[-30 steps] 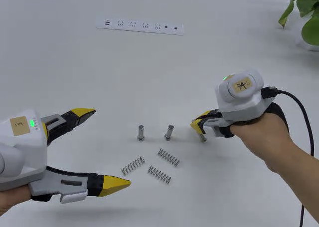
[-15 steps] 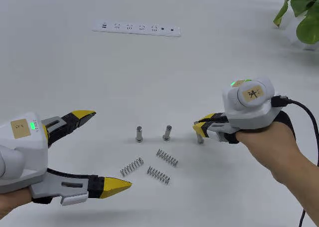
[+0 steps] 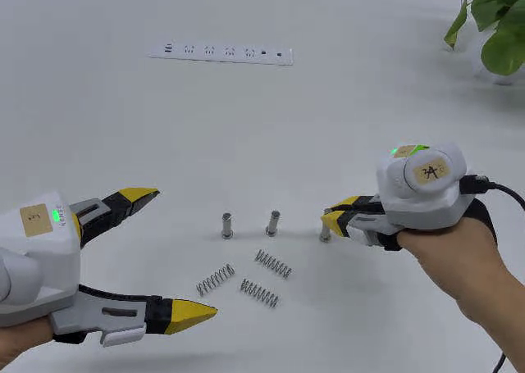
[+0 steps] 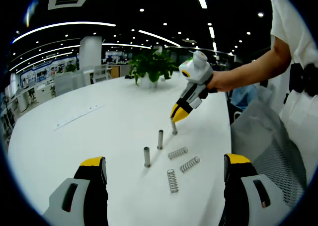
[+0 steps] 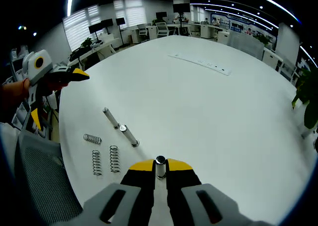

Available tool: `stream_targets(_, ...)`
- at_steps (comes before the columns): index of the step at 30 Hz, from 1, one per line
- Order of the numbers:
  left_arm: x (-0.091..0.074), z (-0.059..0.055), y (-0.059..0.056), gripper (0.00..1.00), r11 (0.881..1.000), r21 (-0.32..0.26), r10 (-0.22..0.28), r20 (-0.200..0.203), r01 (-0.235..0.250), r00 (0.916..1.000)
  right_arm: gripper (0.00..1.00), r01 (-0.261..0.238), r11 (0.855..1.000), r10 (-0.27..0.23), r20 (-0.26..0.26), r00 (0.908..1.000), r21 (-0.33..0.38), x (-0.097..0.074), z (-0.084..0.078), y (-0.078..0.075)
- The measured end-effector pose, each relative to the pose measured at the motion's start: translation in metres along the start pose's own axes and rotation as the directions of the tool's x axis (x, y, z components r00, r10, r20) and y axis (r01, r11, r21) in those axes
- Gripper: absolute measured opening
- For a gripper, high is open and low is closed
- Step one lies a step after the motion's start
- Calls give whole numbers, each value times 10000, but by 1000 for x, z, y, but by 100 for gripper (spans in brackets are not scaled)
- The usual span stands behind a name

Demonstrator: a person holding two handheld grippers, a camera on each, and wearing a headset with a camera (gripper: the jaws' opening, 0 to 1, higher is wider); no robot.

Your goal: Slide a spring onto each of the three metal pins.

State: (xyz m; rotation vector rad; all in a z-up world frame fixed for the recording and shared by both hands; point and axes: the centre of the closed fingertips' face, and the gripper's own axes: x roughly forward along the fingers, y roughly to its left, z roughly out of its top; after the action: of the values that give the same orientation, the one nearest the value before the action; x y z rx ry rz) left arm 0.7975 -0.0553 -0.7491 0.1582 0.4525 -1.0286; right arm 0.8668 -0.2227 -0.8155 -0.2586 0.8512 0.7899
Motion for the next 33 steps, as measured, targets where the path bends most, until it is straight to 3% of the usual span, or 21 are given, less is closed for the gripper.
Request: stream_targets(33,0,1,-2,100,10000,-50,-26,58,27,10000,9,162,9990,-150,305,9994,-408,0,-1,6)
